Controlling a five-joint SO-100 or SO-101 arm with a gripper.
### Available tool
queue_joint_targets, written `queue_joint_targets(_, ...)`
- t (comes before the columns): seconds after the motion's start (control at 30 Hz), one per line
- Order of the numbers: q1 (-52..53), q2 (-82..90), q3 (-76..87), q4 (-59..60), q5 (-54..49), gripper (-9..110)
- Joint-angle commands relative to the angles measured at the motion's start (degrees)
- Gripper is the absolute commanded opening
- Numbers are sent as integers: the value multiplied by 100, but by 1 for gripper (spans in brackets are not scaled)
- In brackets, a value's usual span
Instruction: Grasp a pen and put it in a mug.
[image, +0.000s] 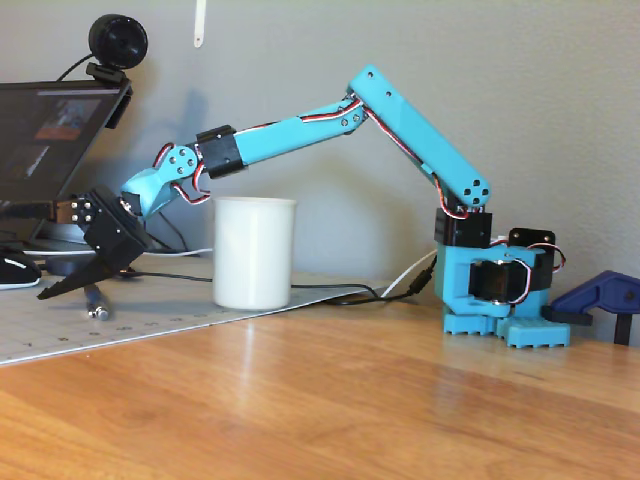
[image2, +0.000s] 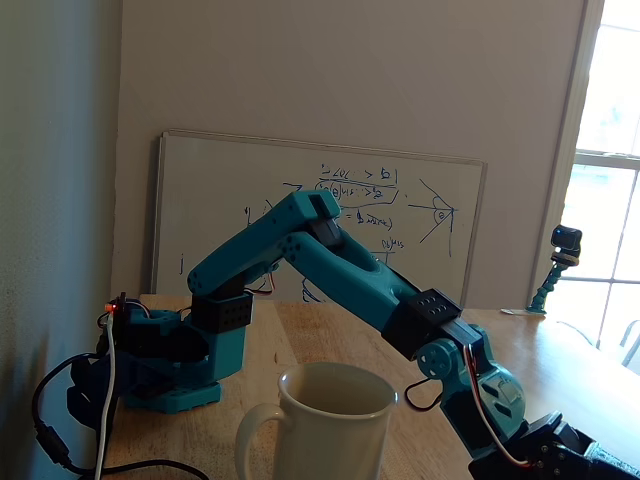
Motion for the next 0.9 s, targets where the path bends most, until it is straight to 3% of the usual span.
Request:
queue_joint_targets(0.0, 26, 141, -457, -79, -26, 41)
queue_joint_targets(0.33, -193, 149, 114, -70, -35, 41)
queue_joint_targets(0.87, -642, 1995, 2522, -70, 53, 41)
